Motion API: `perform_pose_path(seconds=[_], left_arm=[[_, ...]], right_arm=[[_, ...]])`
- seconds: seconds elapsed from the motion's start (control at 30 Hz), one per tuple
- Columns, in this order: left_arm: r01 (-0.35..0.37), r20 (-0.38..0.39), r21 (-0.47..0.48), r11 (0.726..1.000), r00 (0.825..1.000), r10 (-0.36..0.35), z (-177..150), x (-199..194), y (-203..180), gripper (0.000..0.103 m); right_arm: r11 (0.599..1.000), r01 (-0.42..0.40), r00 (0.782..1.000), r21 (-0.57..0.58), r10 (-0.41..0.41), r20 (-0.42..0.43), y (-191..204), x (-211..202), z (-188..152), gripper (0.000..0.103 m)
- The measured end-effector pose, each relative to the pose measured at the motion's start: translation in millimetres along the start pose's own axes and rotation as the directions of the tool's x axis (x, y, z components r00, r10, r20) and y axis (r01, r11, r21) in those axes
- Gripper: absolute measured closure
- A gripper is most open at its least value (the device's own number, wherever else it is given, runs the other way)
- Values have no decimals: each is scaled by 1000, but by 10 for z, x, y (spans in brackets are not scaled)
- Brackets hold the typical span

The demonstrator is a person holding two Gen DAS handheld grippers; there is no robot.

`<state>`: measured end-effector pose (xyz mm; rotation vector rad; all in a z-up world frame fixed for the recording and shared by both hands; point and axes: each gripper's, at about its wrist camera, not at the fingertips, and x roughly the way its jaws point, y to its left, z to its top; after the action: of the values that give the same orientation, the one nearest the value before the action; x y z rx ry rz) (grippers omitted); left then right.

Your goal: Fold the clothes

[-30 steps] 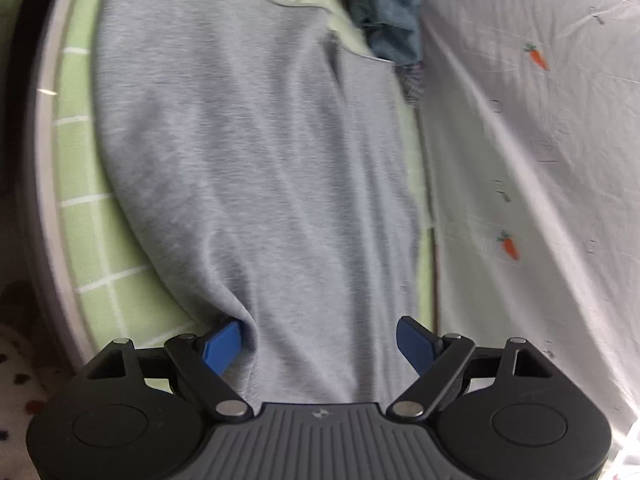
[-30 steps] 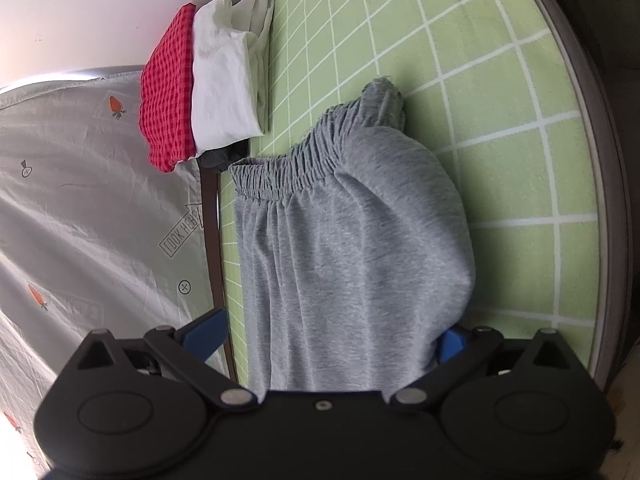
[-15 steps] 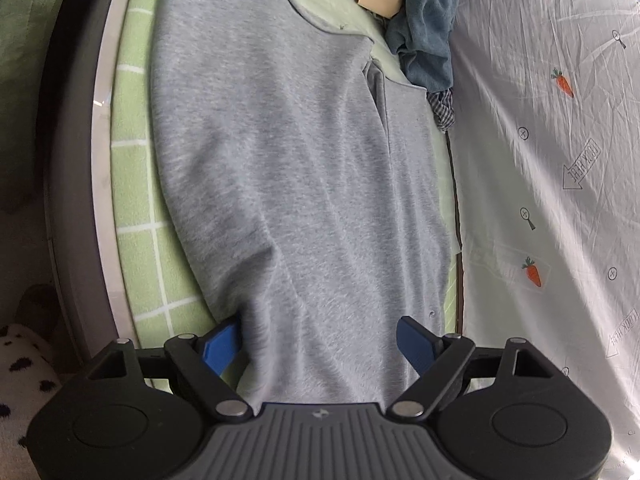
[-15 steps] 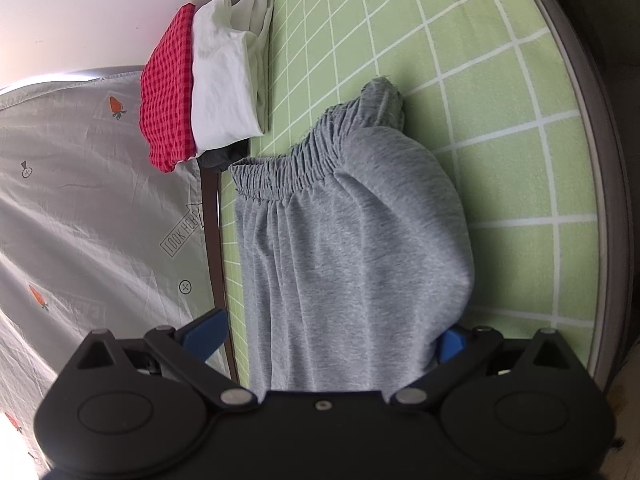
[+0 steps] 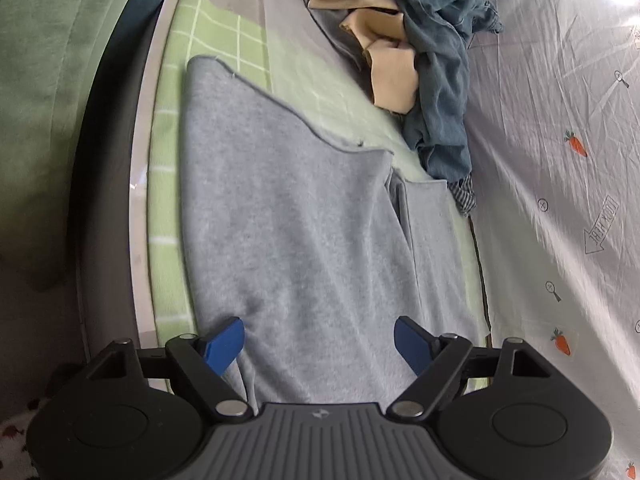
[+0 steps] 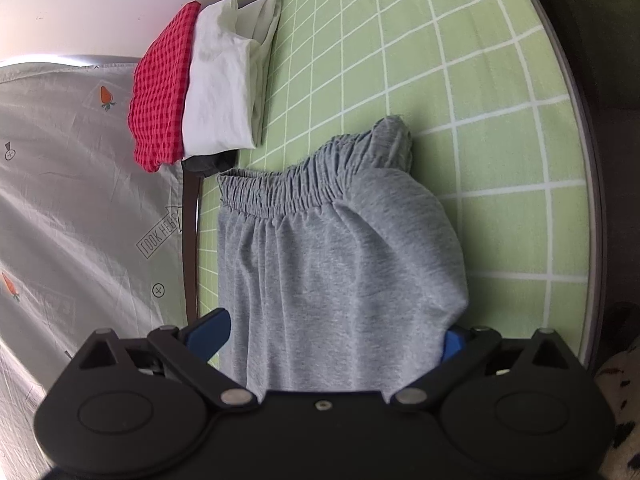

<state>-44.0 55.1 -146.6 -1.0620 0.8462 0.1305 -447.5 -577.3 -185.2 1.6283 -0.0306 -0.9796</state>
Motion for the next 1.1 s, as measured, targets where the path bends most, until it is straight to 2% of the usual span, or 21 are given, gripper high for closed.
perform_pose_path(seconds=[0.13, 0.23, 0.33, 0.47, 0.53, 0.63, 1.0, 1.07, 1.1], left_arm=[[-31, -12, 36, 999, 999, 32, 12, -34, -61, 21], [-38, -89, 28, 999, 995, 41, 3, -47, -50, 21], [-51, -200, 16, 999, 978, 54, -47, -61, -23, 21], [-69, -277, 20, 997, 958, 72, -162, -76, 8, 21], [-40, -302, -29, 999, 953, 29, -228, -32, 55, 21], [-6, -305, -84, 996, 952, -20, -317, 20, 75, 21], [86, -295, -87, 992, 949, -108, -492, 231, -81, 22], [82, -283, -63, 995, 954, -97, -509, 252, -114, 35], [75, -276, -46, 996, 957, -85, -514, 270, -134, 40]], right_arm=[[1000, 3, 1000, 15, -3, 1, -14, -5, 7, 5], [1000, 3, 1000, 27, -3, 6, -14, -6, 1, 6], [1000, 5, 1000, 28, -5, 10, -9, -3, -7, 6], [1000, 13, 1000, 15, -13, 10, 17, 7, -16, 5], [1000, 13, 1000, 6, -13, 8, 28, 14, -22, 5], [1000, 15, 1000, -2, -15, 4, 49, 29, -23, 5], [1000, -2, 1000, -4, 2, -9, 12, 18, 2, 5], [1000, 10, 1000, -18, -10, -26, 19, 29, 5, 15], [1000, 21, 999, -23, -22, -39, 16, 45, 1, 28]])
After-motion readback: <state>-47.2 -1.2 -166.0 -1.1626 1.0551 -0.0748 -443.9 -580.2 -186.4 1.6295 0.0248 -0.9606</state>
